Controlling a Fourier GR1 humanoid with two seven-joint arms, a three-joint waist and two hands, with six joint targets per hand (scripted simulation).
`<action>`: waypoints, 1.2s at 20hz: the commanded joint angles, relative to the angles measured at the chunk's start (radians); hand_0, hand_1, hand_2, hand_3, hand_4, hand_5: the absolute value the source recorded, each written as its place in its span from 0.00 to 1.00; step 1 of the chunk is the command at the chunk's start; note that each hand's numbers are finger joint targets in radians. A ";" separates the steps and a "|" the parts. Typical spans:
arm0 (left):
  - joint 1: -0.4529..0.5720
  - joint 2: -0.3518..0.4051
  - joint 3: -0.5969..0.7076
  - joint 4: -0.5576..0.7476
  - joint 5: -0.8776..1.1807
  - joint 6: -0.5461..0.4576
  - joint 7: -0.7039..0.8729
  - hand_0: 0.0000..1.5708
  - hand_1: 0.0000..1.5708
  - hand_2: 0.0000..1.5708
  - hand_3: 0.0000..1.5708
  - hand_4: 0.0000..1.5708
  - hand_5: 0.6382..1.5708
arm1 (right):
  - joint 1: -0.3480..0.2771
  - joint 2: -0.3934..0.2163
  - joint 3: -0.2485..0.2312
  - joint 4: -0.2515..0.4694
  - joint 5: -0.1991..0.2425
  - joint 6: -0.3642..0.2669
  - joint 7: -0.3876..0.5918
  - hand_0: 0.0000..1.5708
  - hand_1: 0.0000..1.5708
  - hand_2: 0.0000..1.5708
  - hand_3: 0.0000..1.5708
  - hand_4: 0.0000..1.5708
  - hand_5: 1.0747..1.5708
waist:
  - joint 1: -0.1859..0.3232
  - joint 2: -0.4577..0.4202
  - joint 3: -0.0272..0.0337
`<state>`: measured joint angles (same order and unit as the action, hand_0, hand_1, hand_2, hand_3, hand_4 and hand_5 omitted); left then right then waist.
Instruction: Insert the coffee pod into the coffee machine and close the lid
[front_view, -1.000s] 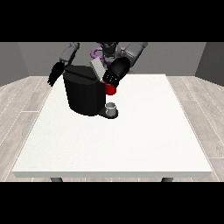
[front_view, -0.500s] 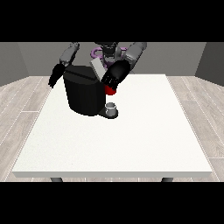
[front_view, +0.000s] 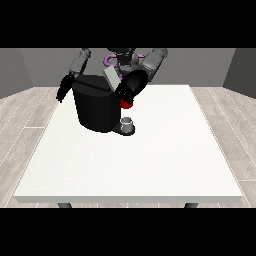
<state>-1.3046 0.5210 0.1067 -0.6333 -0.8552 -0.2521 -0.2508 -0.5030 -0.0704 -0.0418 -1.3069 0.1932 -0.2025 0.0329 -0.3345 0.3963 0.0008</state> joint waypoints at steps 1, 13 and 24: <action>0.000 0.032 -0.019 -0.014 -0.031 0.027 -0.045 0.66 0.66 0.67 0.47 0.00 1.00 | 0.018 -0.020 -0.019 0.022 -0.011 0.012 -0.060 0.00 0.00 0.00 0.00 0.09 1.00 | 0.009 0.025 -0.0003; -0.015 0.027 -0.002 0.010 -0.056 0.073 -0.026 0.00 0.00 0.35 0.29 0.00 1.00 | -0.016 -0.031 -0.008 0.016 0.014 0.011 -0.011 0.00 0.00 0.00 0.00 0.10 1.00 | -0.004 0.019 -0.0006; 0.122 -0.062 -0.037 -0.016 -0.058 0.021 -0.001 0.00 0.00 0.00 0.00 0.00 1.00 | 0.114 -0.014 -0.067 0.131 -0.040 0.009 -0.052 0.00 0.00 0.00 0.00 0.00 1.00 | 0.124 -0.170 -0.0002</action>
<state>-1.2358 0.5025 0.0812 -0.6385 -0.9162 -0.2170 -0.2694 -0.4442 -0.0922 -0.0928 -1.2192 0.1728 -0.1988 0.0010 -0.2569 0.3025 0.0009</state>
